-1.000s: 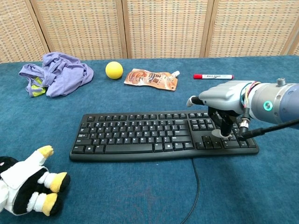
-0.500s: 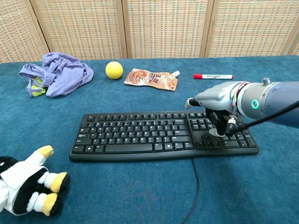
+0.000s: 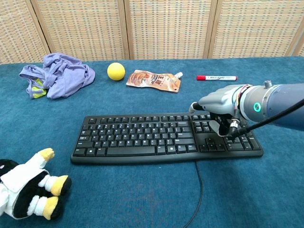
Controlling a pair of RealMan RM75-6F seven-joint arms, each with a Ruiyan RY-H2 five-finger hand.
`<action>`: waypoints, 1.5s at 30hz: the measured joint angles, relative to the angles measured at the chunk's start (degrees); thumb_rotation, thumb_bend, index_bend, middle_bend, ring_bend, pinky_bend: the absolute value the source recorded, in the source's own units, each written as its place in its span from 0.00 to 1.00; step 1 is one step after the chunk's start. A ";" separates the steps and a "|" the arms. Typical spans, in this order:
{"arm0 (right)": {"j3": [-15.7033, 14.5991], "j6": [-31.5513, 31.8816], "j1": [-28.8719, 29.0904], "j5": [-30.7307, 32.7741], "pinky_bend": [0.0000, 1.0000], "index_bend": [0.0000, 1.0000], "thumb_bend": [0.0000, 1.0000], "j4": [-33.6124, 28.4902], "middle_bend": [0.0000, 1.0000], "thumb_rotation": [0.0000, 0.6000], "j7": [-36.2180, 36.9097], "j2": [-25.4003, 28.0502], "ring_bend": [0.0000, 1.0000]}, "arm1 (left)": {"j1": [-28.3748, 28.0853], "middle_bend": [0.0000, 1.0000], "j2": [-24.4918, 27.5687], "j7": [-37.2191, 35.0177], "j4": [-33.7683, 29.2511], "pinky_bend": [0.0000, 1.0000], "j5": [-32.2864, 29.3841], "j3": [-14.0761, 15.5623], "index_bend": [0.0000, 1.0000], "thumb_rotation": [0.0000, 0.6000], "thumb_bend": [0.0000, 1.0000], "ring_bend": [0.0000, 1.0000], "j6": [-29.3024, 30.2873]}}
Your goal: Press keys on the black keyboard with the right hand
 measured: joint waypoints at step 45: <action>-2.19 -0.27 4.09 4.52 0.42 0.07 0.78 2.54 0.69 1.00 -0.78 -3.01 0.61 | -0.24 0.00 0.20 -0.87 0.10 0.00 -0.05 0.08 0.00 1.00 0.04 0.00 -0.28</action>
